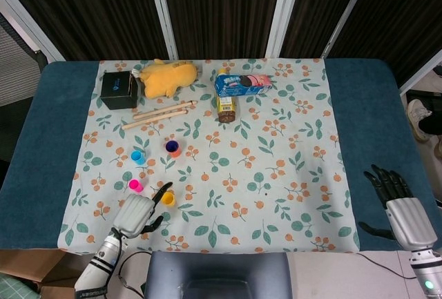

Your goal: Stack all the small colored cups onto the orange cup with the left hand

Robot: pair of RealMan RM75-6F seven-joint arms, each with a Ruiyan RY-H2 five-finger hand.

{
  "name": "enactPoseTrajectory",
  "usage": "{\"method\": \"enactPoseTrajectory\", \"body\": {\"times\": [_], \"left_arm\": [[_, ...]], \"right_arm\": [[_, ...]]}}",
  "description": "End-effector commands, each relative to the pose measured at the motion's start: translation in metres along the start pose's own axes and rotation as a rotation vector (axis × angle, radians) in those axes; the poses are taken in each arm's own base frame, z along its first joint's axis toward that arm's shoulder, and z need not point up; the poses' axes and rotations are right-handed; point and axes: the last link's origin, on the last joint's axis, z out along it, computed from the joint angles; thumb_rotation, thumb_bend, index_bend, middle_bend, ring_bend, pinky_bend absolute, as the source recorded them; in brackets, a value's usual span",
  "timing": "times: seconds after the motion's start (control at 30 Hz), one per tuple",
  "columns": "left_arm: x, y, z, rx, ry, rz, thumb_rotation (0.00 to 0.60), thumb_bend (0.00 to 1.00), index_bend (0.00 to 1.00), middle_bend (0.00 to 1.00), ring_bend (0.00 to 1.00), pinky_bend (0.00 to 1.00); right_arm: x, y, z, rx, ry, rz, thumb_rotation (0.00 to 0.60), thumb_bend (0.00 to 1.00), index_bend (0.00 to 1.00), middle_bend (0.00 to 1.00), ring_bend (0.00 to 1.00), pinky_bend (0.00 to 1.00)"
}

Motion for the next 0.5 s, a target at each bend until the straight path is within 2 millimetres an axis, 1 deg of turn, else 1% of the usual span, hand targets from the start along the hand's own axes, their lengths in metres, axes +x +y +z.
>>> {"method": "enactPoseTrajectory", "body": {"times": [0.03, 0.13, 0.23, 0.4, 0.5], "left_arm": [[-0.008, -0.004, 0.011, 0.033, 0.010, -0.002, 0.600, 0.36, 0.02, 1.00, 1.00, 1.00], [-0.012, -0.008, 0.018, 0.055, -0.004, -0.012, 0.600, 0.36, 0.08, 1.00, 1.00, 1.00], [-0.014, -0.010, 0.021, 0.065, -0.018, -0.023, 0.600, 0.36, 0.13, 1.00, 1.00, 1.00], [-0.015, -0.009, 0.022, 0.060, -0.031, -0.036, 0.600, 0.36, 0.16, 1.00, 1.00, 1.00], [-0.016, -0.008, 0.024, 0.061, -0.037, -0.046, 0.600, 0.36, 0.21, 1.00, 1.00, 1.00]], "right_arm": [[0.001, 0.001, -0.001, -0.001, 0.006, 0.001, 0.600, 0.12, 0.00, 0.00, 0.00, 0.00], [0.001, 0.001, -0.001, -0.004, 0.007, 0.001, 0.600, 0.12, 0.00, 0.00, 0.00, 0.00], [0.001, 0.001, 0.000, -0.005, 0.005, -0.001, 0.600, 0.12, 0.00, 0.00, 0.00, 0.00], [-0.001, 0.001, 0.001, -0.007, 0.002, -0.006, 0.600, 0.12, 0.00, 0.00, 0.00, 0.00], [-0.002, 0.000, 0.001, -0.007, 0.001, -0.008, 0.600, 0.12, 0.00, 0.00, 0.00, 0.00]]}}
